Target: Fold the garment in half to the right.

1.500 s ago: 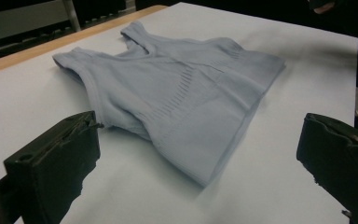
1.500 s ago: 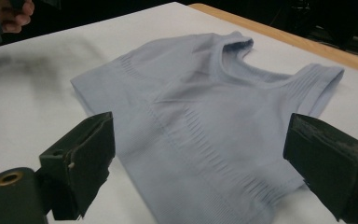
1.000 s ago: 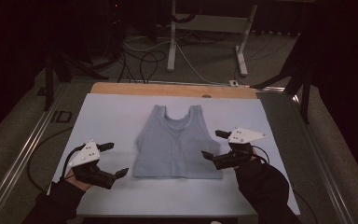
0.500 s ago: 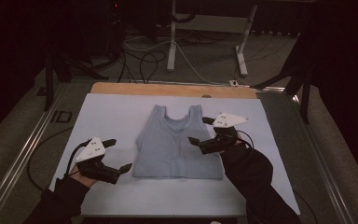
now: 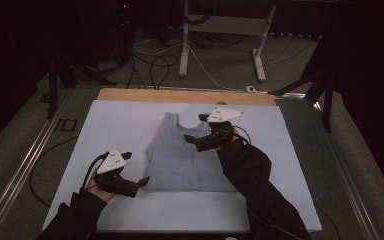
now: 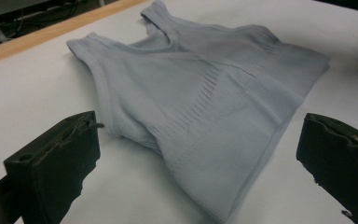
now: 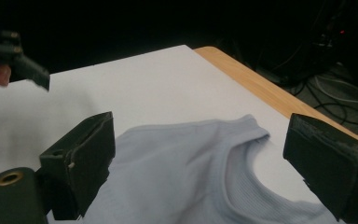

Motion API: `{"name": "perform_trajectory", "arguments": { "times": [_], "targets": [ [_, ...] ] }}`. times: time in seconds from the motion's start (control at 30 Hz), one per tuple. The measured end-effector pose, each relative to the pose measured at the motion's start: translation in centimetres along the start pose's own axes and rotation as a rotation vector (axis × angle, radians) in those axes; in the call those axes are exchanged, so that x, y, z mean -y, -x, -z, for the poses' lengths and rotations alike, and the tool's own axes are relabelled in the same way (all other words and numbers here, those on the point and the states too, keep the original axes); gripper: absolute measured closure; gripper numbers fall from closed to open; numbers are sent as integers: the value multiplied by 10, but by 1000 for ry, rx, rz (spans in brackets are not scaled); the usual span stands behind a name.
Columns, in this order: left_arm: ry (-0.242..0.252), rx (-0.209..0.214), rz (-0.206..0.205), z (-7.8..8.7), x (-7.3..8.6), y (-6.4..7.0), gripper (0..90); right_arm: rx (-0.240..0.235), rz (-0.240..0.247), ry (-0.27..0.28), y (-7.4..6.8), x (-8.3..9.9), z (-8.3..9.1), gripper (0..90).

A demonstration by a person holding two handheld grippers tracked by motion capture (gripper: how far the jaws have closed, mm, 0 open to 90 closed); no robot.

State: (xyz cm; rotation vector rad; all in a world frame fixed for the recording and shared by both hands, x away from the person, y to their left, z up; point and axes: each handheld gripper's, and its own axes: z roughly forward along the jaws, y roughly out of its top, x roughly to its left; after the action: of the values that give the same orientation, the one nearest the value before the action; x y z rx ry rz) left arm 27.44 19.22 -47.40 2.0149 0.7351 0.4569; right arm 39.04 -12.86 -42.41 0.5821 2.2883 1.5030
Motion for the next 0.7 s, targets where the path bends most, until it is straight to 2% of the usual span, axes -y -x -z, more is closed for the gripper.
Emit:
{"name": "perform_trajectory", "arguments": {
  "times": [0.13, 0.27, 0.37, 0.47, 0.57, 0.6, 0.7],
  "targets": [
    [-13, -6, 24, -7, 6, 1, 4, -20, -11, 13, 1, -5, -12, 90],
    [-39, -13, 20, -16, 10, 3, 4, -20, -8, 5, 2, -8, -23, 90],
    [-56, -29, 29, -21, 11, 3, 4, -25, -30, 5, 3, -9, -32, 90],
    [-82, -38, 41, -28, 13, 4, 4, -27, -10, -4, 5, -9, -40, 90],
    [-100, -33, 28, -34, 16, 4, 5, -28, -12, -19, 6, -9, -47, 90],
    [-115, -55, 15, -35, 17, 5, 5, -25, -19, -21, 6, -9, -49, 90],
    [-141, -13, 25, -38, 18, 5, 5, -30, -25, -22, 8, -7, -53, 90]
  ]
}}
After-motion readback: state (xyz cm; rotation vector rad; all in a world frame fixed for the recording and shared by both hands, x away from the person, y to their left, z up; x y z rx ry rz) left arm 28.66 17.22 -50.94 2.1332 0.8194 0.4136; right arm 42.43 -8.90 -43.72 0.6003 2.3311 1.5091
